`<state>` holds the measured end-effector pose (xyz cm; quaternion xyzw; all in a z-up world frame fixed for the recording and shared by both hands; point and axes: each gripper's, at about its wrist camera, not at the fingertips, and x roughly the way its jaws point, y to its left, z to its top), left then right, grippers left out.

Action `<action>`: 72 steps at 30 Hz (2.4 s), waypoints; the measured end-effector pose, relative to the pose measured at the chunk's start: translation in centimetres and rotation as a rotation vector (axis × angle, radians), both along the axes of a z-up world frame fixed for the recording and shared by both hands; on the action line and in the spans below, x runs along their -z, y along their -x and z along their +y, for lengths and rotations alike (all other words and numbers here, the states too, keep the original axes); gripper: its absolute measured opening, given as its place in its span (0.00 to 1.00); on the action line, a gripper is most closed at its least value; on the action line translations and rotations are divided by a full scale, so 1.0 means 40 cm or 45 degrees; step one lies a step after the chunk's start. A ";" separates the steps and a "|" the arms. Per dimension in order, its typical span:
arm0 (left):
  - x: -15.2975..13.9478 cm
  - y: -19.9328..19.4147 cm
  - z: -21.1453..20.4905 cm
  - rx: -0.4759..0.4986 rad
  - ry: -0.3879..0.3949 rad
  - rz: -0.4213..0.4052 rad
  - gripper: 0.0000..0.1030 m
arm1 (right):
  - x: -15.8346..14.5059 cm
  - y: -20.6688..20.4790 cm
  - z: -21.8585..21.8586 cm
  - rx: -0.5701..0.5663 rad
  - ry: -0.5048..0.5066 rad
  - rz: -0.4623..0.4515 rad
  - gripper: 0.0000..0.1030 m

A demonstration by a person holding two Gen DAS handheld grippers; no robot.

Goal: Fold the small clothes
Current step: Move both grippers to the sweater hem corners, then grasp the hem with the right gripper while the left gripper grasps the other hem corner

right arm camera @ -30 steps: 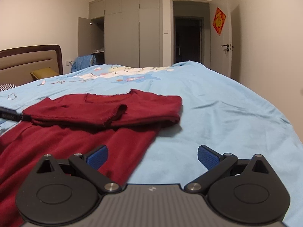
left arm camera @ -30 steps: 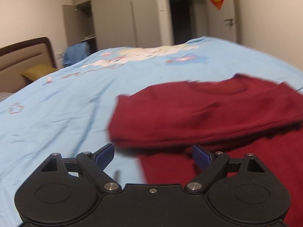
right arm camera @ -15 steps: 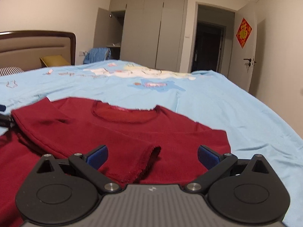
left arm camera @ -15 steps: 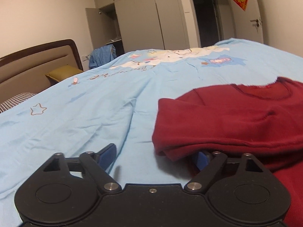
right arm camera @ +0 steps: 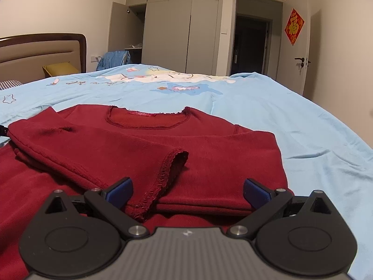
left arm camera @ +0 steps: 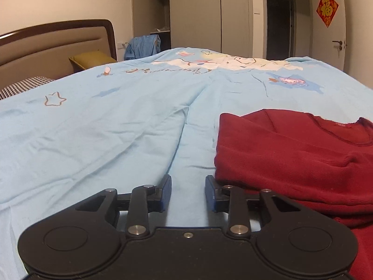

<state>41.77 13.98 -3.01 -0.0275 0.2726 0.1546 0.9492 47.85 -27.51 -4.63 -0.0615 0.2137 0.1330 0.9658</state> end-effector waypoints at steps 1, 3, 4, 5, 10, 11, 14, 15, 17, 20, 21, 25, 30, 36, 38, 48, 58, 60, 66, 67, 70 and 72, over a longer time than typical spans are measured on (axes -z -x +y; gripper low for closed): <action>-0.005 0.012 -0.002 0.009 -0.009 0.007 0.51 | -0.005 0.013 -0.004 -0.005 -0.006 -0.006 1.00; -0.013 0.044 -0.009 0.030 -0.025 0.009 0.63 | -0.014 0.043 -0.015 -0.011 -0.008 -0.018 1.00; -0.017 0.064 -0.012 0.040 -0.020 0.005 0.68 | -0.019 0.061 -0.021 -0.012 -0.002 -0.020 1.00; -0.021 0.088 -0.015 0.047 -0.009 0.001 0.71 | -0.023 0.081 -0.028 -0.017 0.003 -0.022 1.00; -0.033 0.229 -0.040 0.138 0.080 -0.006 0.90 | -0.039 0.204 -0.076 -0.029 0.011 -0.001 1.00; -0.033 0.258 -0.048 0.161 0.096 -0.007 0.91 | -0.040 0.227 -0.086 -0.026 0.006 0.011 1.00; -0.025 0.345 -0.076 0.253 0.149 0.012 0.94 | -0.036 0.306 -0.116 -0.011 -0.017 0.062 1.00; -0.021 0.370 -0.087 0.282 0.159 0.023 0.94 | -0.034 0.335 -0.123 -0.006 -0.028 0.082 1.00; -0.013 0.416 -0.110 0.334 0.166 0.042 0.94 | -0.027 0.393 -0.137 -0.011 -0.061 0.121 1.00; 0.001 0.474 -0.134 0.373 0.210 0.063 0.94 | -0.015 0.479 -0.150 -0.048 -0.113 0.177 1.00; 0.007 0.492 -0.140 0.388 0.234 0.067 0.94 | -0.010 0.508 -0.152 -0.065 -0.127 0.194 1.00; 0.029 0.554 -0.158 0.396 0.258 0.070 0.94 | 0.012 0.612 -0.135 -0.112 -0.114 0.222 0.97; 0.032 0.599 -0.173 0.414 0.228 0.091 0.91 | 0.017 0.686 -0.121 -0.102 -0.089 0.201 0.68; 0.030 0.650 -0.167 0.392 0.304 0.120 0.79 | 0.006 0.698 -0.145 -0.052 -0.173 0.230 0.18; 0.036 0.662 -0.165 0.373 0.345 0.128 0.74 | 0.005 0.705 -0.150 -0.054 -0.175 0.232 0.10; -0.021 0.692 -0.176 0.333 0.421 0.100 0.04 | -0.071 0.760 -0.201 0.014 -0.119 0.055 0.04; -0.127 0.814 -0.167 0.341 0.348 -0.005 0.03 | -0.159 0.857 -0.246 -0.027 0.025 -0.048 0.04; -0.112 0.830 -0.167 0.346 0.348 0.019 0.03 | -0.151 0.864 -0.250 -0.032 0.057 -0.023 0.04; -0.038 0.829 -0.177 0.342 0.343 0.095 0.07 | -0.094 0.837 -0.242 -0.052 0.089 0.084 0.05; -0.034 0.825 -0.180 0.348 0.334 0.109 0.13 | -0.088 0.834 -0.235 -0.060 0.108 0.090 0.06; -0.027 0.822 -0.187 0.359 0.319 0.131 0.29 | -0.079 0.826 -0.216 -0.091 0.180 0.084 0.15; -0.029 0.824 -0.190 0.360 0.292 0.132 0.41 | -0.075 0.832 -0.204 -0.115 0.251 0.061 0.49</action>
